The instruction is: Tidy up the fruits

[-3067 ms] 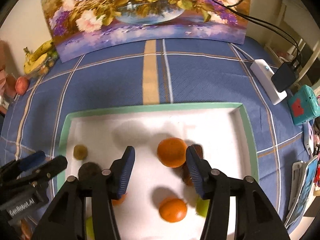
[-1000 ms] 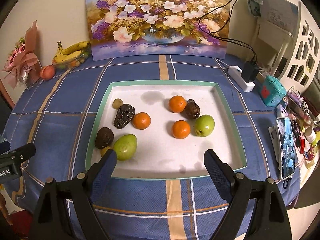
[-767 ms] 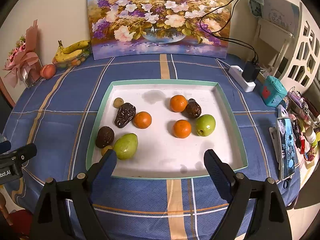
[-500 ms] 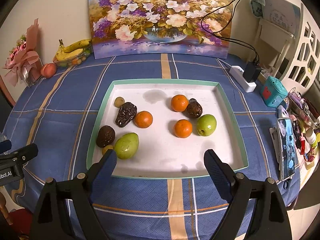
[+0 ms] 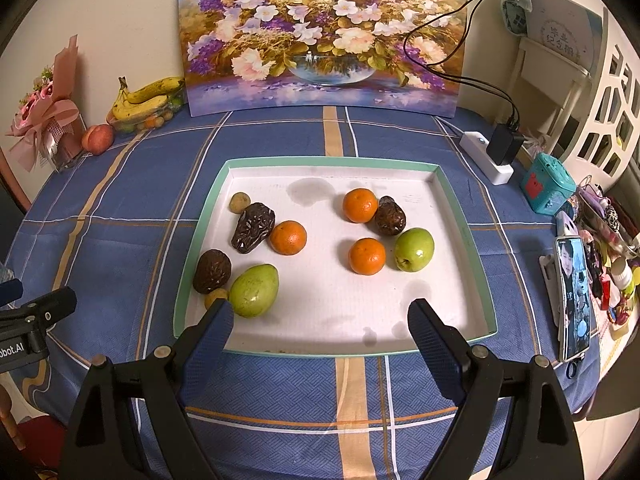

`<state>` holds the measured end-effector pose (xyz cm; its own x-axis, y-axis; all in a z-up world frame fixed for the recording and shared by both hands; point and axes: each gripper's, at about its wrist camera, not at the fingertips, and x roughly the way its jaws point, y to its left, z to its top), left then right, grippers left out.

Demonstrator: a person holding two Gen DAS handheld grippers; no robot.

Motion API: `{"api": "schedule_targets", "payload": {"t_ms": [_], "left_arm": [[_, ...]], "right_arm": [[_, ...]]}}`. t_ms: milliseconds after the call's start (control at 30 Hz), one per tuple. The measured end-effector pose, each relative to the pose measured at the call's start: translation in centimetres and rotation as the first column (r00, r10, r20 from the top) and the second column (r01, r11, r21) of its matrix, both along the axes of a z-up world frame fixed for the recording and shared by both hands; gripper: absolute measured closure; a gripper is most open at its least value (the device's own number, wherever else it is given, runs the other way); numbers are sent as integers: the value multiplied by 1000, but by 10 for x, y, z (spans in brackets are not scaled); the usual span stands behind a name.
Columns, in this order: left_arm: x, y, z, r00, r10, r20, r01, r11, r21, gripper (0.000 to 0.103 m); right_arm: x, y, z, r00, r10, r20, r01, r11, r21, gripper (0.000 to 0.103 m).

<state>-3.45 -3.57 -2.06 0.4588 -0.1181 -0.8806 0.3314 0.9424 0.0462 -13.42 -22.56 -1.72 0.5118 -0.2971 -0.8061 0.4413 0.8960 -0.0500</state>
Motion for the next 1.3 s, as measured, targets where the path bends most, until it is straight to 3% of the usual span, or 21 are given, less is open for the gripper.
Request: {"api": "schedule_targets", "payload": {"t_ms": [1300], "left_arm": [[3, 2, -4, 1000, 2, -14, -1, 1000, 4, 0]], "right_arm": [[0, 1, -2, 1000, 4, -7, -4, 1000, 1, 14]]}}
